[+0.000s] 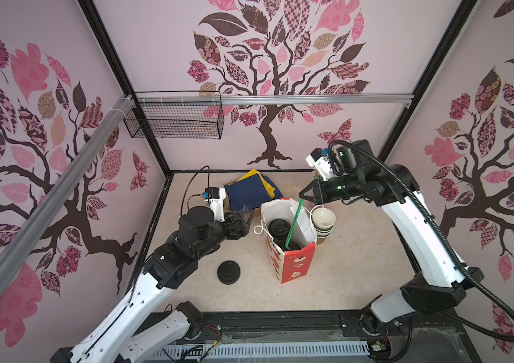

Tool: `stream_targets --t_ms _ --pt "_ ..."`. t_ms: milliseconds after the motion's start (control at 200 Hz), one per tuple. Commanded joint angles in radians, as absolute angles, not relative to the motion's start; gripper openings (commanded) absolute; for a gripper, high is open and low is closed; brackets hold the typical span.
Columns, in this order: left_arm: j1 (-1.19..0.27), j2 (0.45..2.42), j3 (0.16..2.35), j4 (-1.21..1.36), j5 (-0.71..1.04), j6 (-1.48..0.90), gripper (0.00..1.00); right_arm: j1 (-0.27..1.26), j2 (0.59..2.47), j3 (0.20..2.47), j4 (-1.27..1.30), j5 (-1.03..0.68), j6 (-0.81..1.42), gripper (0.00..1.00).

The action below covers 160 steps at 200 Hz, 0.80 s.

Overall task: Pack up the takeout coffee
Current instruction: 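Carry the straw over the paper bag and release it inside, then move the right gripper back above the pink straw cup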

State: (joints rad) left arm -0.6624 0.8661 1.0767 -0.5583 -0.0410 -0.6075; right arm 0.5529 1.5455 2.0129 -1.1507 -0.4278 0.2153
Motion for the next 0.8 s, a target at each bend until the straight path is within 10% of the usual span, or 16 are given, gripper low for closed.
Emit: stream_targets --t_ms 0,395,655,795 --pt "-0.66 0.872 1.051 -0.57 -0.056 -0.616 0.73 0.59 1.594 1.998 -1.17 -0.42 0.19 0.0" --pt "-0.66 0.899 1.051 -0.577 -0.075 -0.606 0.72 0.637 1.738 1.879 -1.061 -0.506 0.182 0.01" --pt "-0.66 0.921 1.052 -0.557 -0.077 -0.607 0.72 0.638 1.757 1.898 -1.038 -0.461 0.187 0.37" --pt "-0.66 0.934 1.053 -0.533 -0.078 -0.607 0.72 0.606 1.729 2.037 -1.057 -0.365 0.207 0.41"
